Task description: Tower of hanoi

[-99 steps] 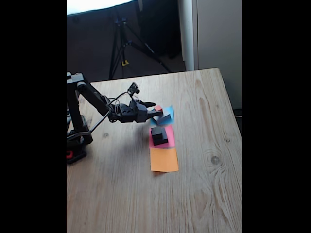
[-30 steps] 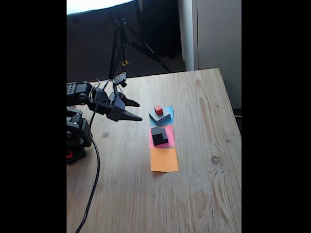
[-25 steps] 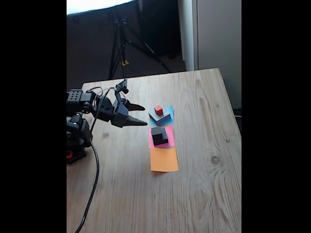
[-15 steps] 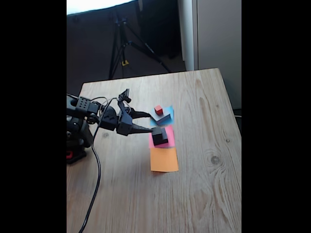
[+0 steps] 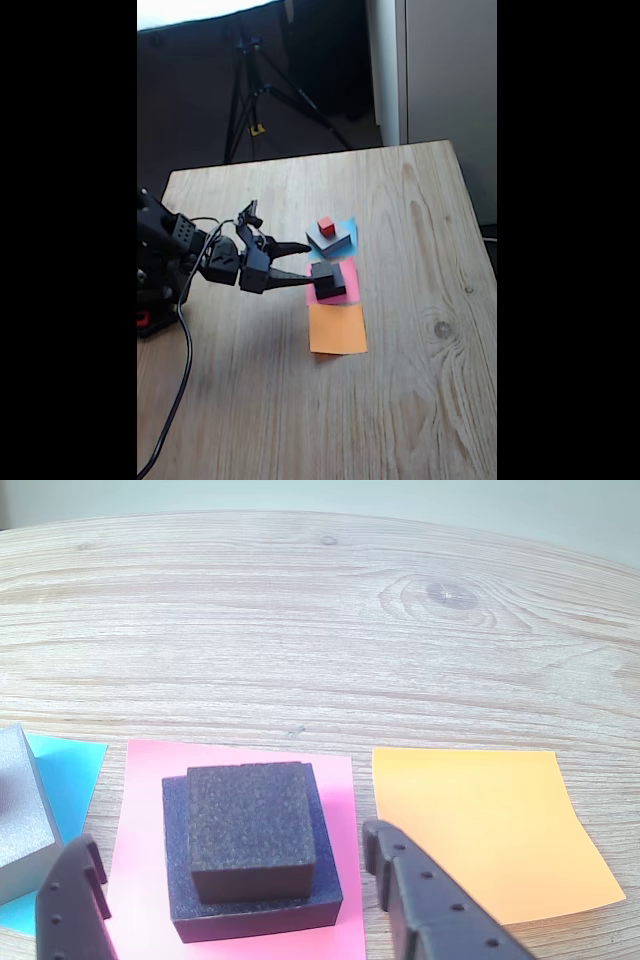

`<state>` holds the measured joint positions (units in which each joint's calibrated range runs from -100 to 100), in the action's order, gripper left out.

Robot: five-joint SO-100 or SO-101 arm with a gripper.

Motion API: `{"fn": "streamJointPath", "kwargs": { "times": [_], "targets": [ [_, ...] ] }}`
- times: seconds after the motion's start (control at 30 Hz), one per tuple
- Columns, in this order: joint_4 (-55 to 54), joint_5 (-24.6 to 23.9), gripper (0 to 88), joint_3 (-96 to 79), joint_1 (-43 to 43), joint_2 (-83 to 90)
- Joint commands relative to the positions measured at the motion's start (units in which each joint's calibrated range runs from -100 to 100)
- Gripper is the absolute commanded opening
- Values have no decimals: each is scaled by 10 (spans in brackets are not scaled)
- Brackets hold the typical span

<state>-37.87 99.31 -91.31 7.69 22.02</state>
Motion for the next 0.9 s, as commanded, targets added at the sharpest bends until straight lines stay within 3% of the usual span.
{"fn": "streamJointPath", "kwargs": {
  "times": [0.0, 0.47, 0.87],
  "targets": [
    [-57, 7, 299, 11, -1, -35],
    [-201, 7, 291, 37, -11, -186],
    [-234, 7, 288, 85, -14, -273]
  ]
}}
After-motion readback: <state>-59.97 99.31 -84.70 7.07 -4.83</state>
